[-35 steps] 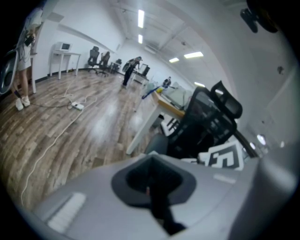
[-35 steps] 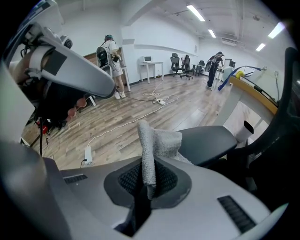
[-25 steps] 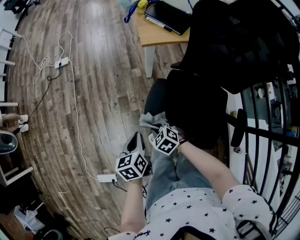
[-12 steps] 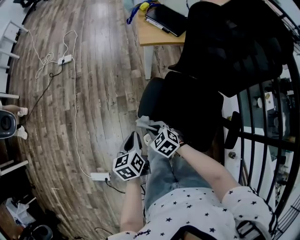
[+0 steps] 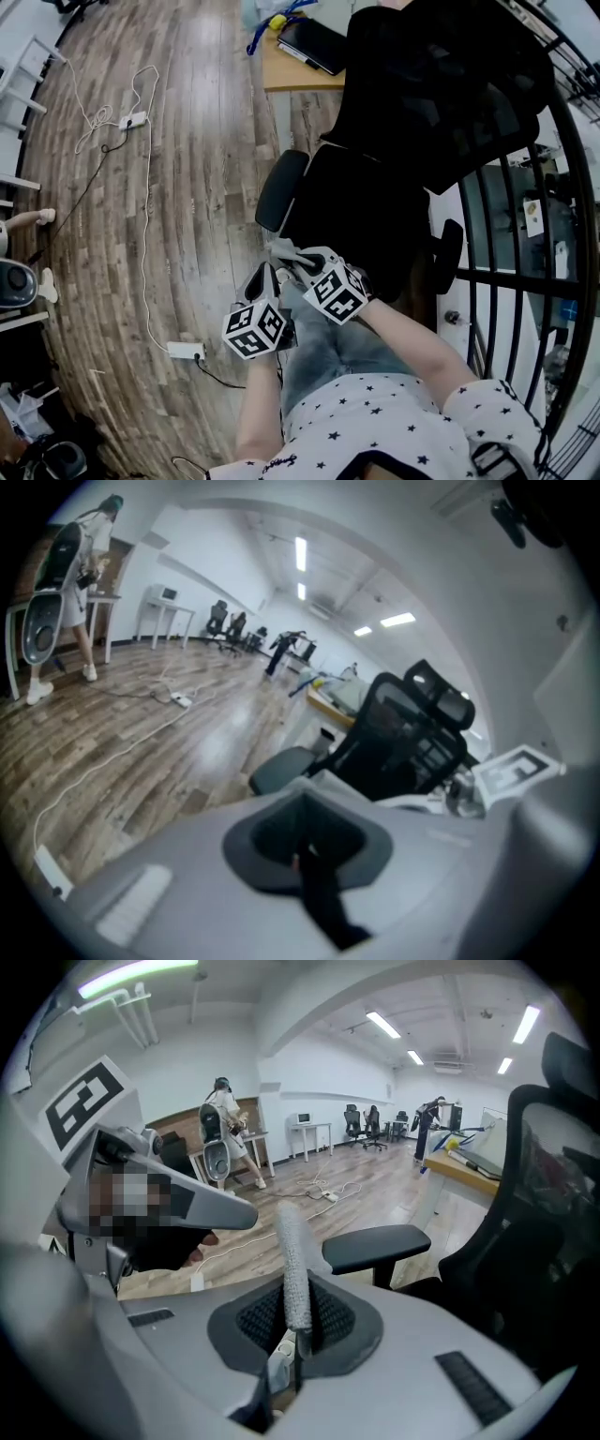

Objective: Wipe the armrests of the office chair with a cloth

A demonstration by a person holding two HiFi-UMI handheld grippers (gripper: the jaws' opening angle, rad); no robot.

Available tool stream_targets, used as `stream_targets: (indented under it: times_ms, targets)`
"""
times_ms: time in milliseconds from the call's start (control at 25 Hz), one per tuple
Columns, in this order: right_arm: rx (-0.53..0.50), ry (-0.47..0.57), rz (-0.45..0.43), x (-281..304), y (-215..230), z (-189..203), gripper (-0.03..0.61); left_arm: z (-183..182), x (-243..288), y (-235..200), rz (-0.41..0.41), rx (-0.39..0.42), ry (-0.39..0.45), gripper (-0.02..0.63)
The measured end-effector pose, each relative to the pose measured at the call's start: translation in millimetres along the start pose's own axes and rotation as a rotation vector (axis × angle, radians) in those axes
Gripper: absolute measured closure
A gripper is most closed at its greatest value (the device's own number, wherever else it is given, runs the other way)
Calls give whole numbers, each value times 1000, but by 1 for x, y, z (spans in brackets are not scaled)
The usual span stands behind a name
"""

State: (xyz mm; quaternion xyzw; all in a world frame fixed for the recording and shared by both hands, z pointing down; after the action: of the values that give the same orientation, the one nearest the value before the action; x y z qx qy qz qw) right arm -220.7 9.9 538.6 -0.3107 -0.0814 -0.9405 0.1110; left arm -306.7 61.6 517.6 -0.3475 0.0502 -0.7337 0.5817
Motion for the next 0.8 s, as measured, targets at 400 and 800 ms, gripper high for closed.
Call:
stream_targets:
  times_ms: [400, 800]
  targets:
    - [24, 100, 57, -80, -13, 7, 554, 19, -45, 51, 40, 35, 43, 606]
    - [38, 202, 99, -154, -31, 11, 554, 38, -89, 95, 80, 67, 71, 606]
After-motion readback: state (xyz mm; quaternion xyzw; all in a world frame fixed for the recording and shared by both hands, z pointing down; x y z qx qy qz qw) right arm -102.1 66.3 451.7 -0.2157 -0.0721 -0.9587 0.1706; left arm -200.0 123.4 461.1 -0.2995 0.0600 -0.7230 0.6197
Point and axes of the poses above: the fingertips, and each gripper's own axes: x forward along the fingers, y to its right, z out of its underside, the point moved 4 cm from there along -x, backward along the fingers, and after that the axes turned 10 degrees about y, right-handed, at the moved point
